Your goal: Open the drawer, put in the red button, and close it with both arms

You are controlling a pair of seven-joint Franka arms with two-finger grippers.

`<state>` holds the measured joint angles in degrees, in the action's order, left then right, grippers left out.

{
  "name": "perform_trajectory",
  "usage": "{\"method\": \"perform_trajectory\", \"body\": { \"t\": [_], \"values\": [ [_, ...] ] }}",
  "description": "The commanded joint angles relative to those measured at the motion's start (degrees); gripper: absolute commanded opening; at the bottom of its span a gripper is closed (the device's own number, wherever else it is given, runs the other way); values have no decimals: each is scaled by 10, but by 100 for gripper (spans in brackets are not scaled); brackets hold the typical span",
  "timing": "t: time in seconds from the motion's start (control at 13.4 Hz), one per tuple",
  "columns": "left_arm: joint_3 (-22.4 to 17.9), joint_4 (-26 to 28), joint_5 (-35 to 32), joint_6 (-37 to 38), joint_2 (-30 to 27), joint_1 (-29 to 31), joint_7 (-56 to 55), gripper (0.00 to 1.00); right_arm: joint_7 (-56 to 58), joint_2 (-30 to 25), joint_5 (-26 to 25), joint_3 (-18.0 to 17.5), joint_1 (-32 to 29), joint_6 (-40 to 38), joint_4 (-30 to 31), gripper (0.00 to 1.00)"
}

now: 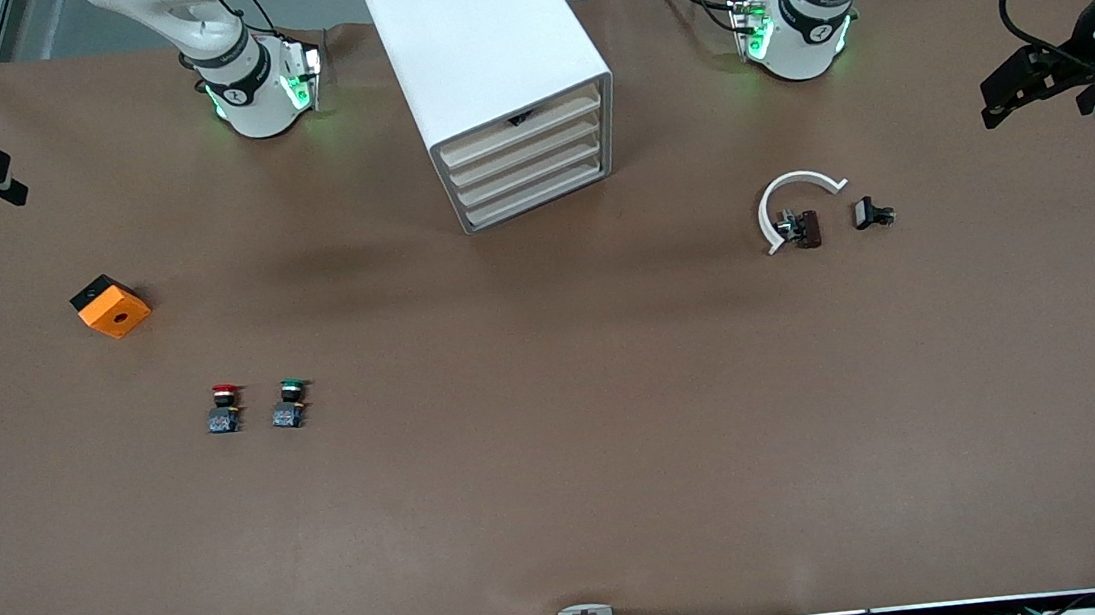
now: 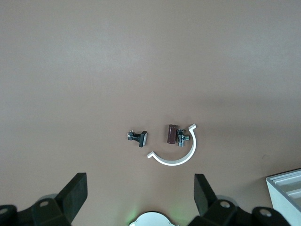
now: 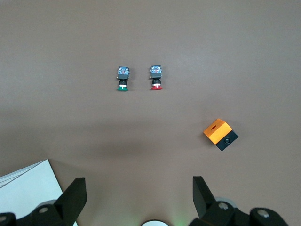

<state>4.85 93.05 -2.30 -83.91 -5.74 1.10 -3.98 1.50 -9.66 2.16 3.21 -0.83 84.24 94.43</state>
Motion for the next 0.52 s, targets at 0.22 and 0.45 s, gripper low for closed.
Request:
{"method": "perform_trajectory", "body": {
  "t": [0.22, 0.45],
  "values": [
    [1, -37, 5, 16, 34, -6, 4, 100, -4, -4, 9, -7, -12, 3, 5, 100],
    [1, -83, 7, 40, 106, -6, 6, 100, -4, -4, 8, -7, -14, 5, 5, 100]
  ]
}}
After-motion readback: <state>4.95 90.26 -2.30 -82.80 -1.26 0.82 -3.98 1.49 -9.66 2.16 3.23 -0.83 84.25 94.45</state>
